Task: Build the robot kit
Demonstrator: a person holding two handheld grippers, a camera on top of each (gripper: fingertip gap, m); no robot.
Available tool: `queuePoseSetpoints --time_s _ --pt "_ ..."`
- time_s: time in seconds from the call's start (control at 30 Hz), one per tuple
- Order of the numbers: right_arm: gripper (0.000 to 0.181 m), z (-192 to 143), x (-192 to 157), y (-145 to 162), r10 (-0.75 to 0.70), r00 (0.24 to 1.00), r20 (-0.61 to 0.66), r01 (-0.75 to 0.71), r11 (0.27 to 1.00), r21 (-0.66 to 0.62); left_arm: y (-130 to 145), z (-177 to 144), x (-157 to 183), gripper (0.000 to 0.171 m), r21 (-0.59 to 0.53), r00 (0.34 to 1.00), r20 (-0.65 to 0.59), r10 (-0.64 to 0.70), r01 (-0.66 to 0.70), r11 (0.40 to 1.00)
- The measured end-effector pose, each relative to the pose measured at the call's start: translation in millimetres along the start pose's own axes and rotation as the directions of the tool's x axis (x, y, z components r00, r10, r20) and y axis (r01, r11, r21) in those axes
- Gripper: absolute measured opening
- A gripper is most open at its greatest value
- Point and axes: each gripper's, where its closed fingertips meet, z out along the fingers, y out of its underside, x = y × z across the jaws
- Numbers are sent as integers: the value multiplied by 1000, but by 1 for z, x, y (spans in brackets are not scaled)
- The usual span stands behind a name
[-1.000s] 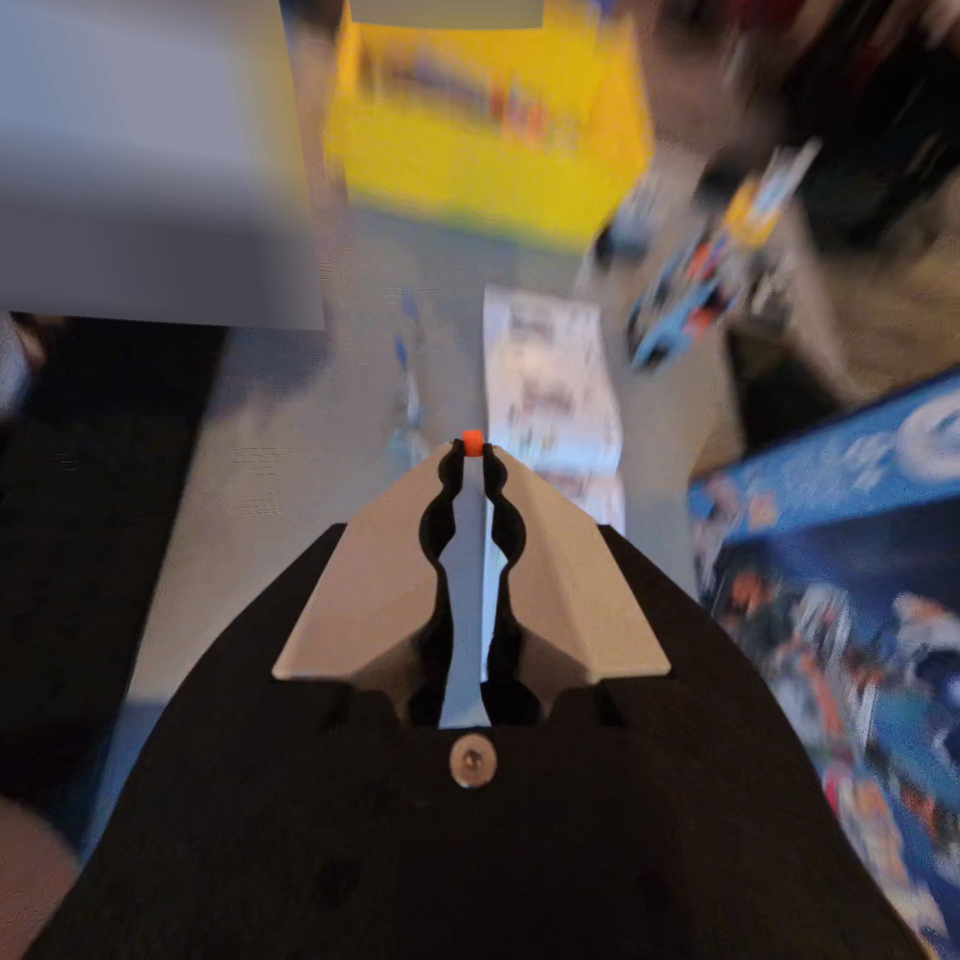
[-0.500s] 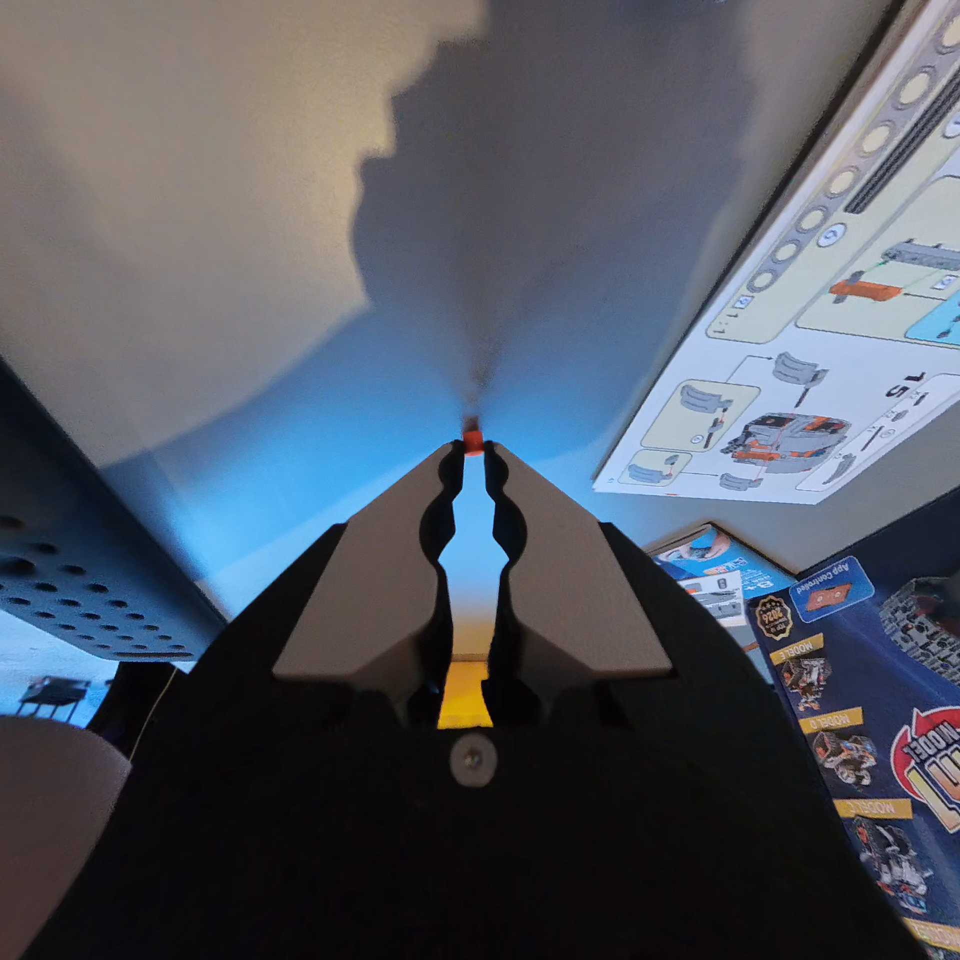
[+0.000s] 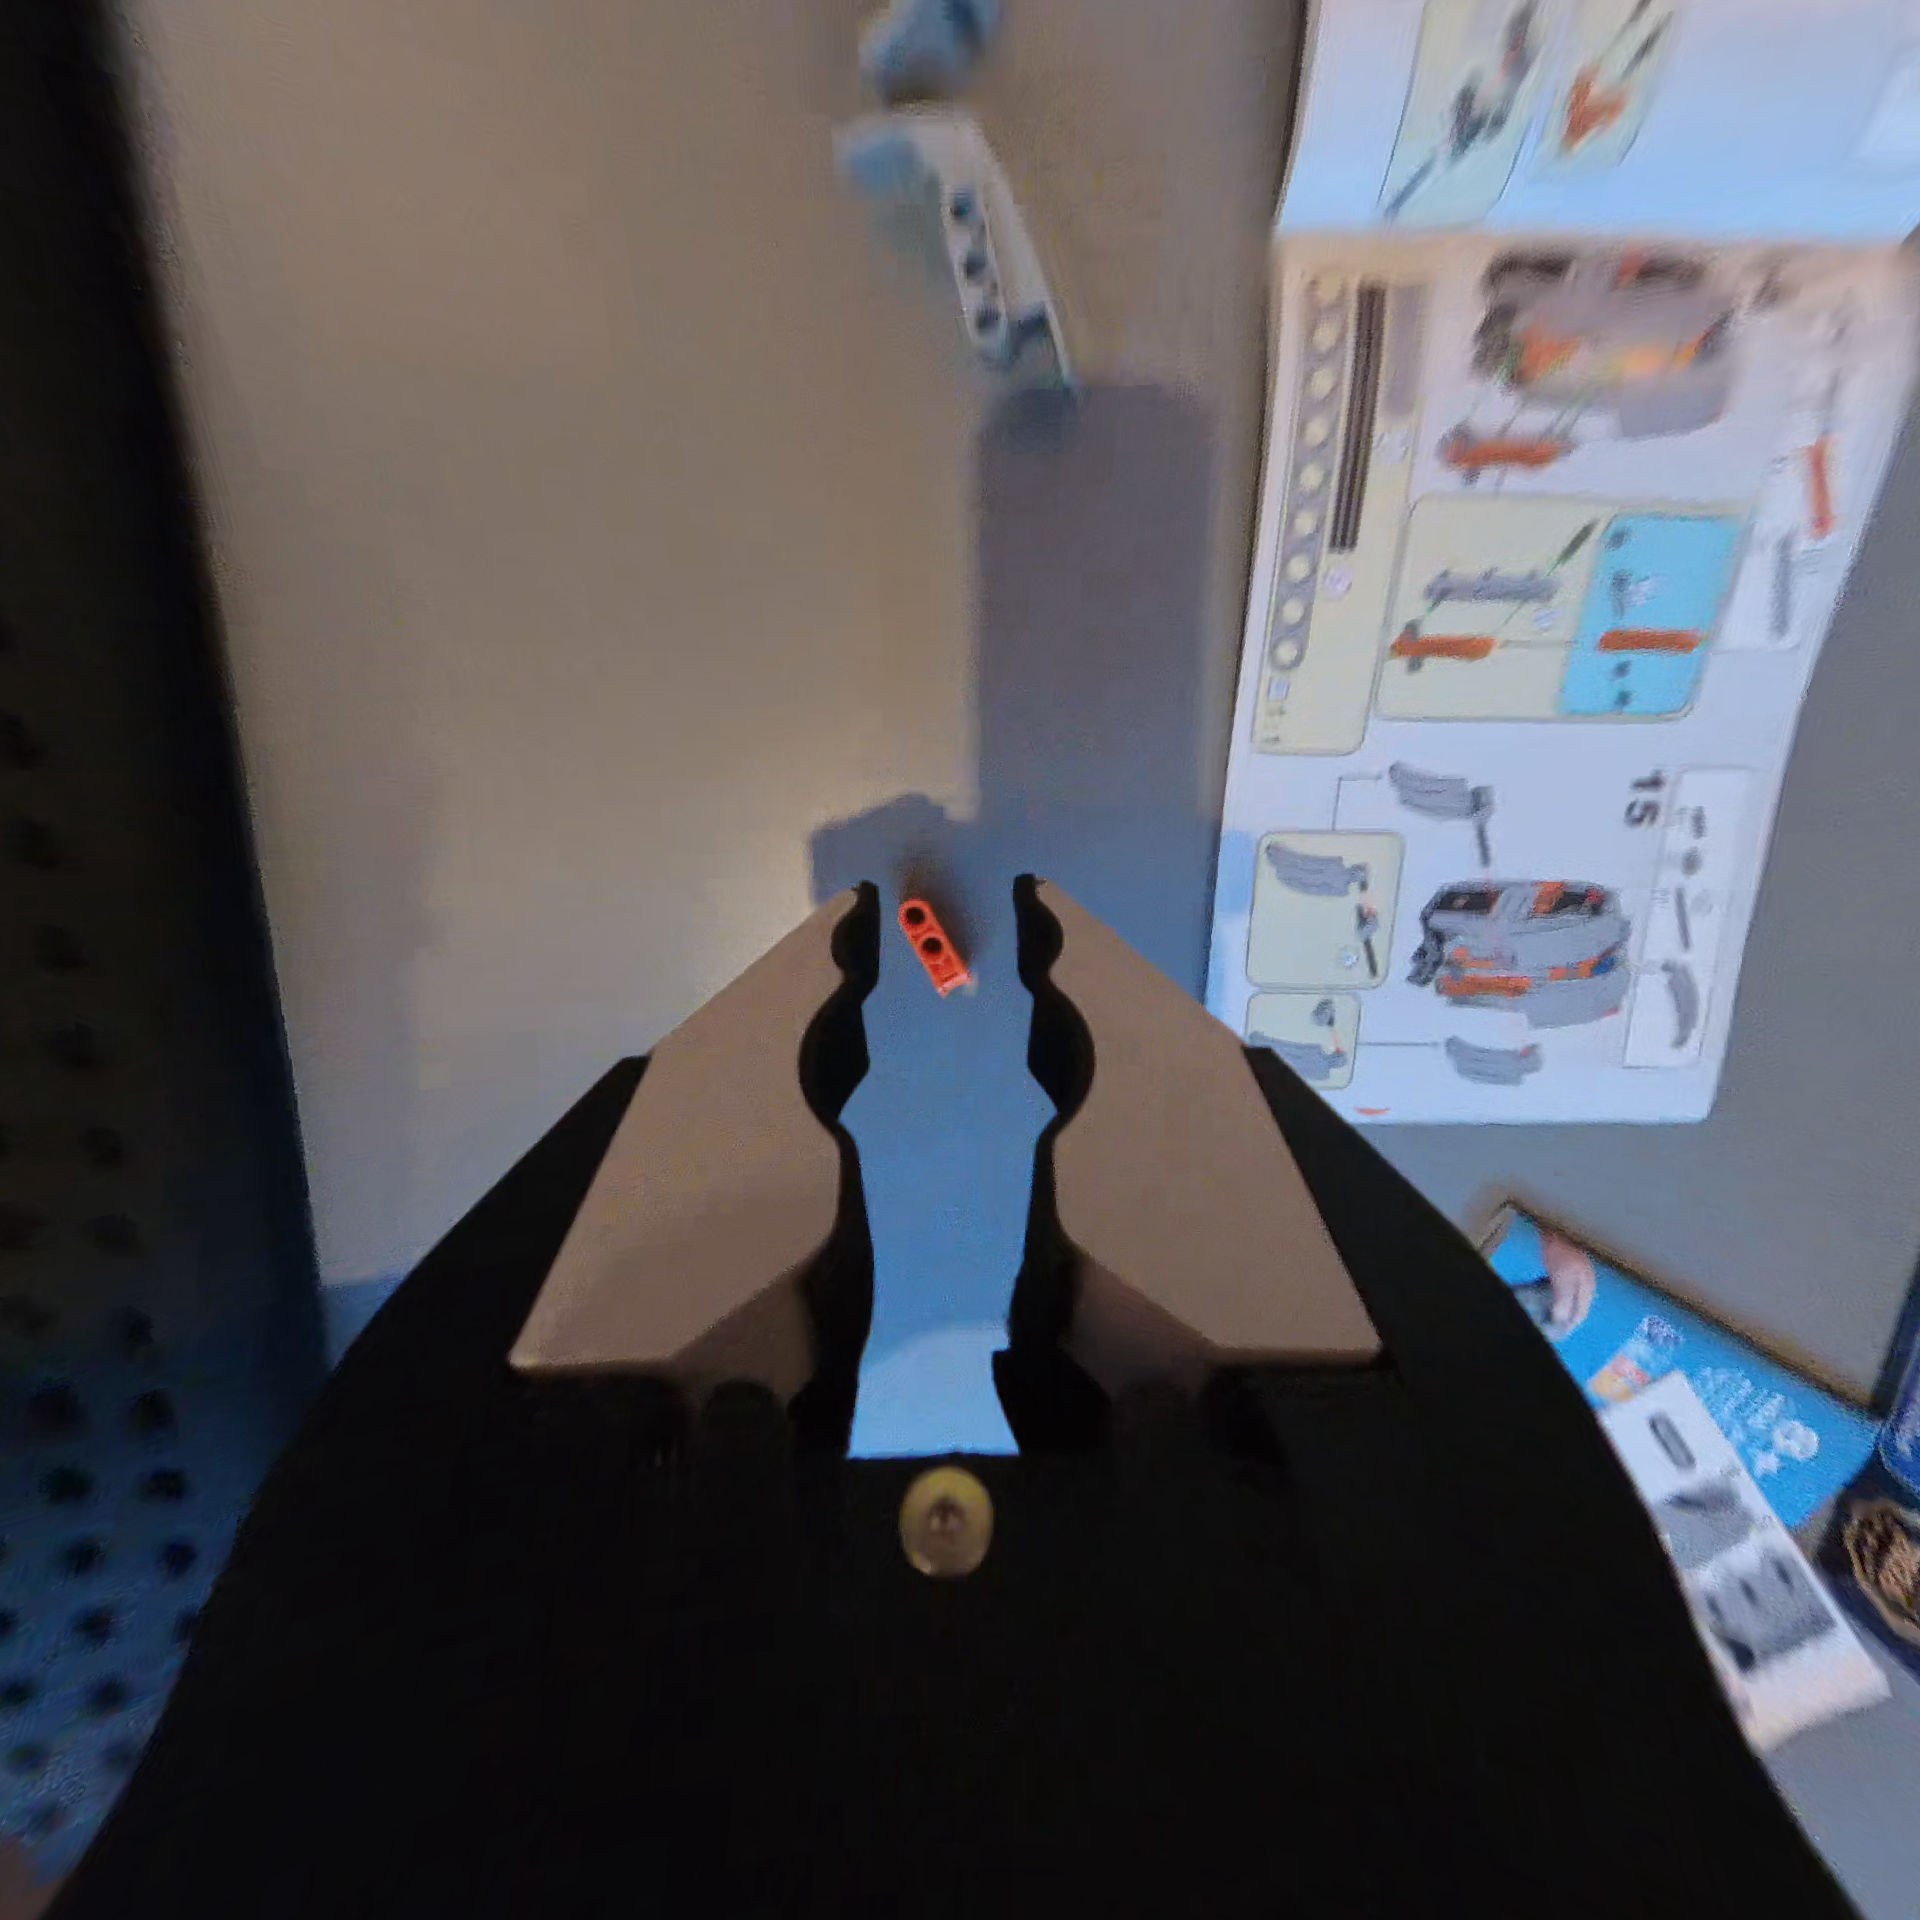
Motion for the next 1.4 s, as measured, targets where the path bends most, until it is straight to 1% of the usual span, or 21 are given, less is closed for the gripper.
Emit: queuePoseSetpoints --time_s 0.07,0.1,0.13,0.17,0.3,0.4,0.57,0.7,1.4 --pt "22 -7 -4 -6 -91 996 -2 90 986 139 0 2 1 2 -4 1000 -9 1 -2 1000" --pt "22 -8 -4 -6 -158 987 -30 161 972 170 1 3 1 2 -7 1000 -13 1 -1 1000" --pt "22 -7 -5 -5 -218 975 -51 224 959 173 1 4 1 2 -9 1000 -17 0 -1 1000" --pt "22 -5 -7 -2 -259 965 -50 263 954 147 1 5 1 2 -13 1000 -19 -1 1 1000" --pt "21 2 -7 2 -356 934 -17 357 933 54 3 11 1 2 -33 1000 -13 -1 1 999" --pt "19 11 -9 10 -364 930 41 365 931 -6 5 13 1 2 -46 1000 -7 2 -3 999" --pt "17 22 -8 18 -379 924 51 382 922 -69 6 17 -1 2 -60 1000 -1 -2 2 998" --pt "12 21 -7 19 -366 929 52 369 927 -64 6 19 -4 2 -64 1000 2 -6 6 998" --pt "7 26 -9 20 -345 936 71 349 935 -56 14 41 -8 2 -90 1000 2 1 0 996"
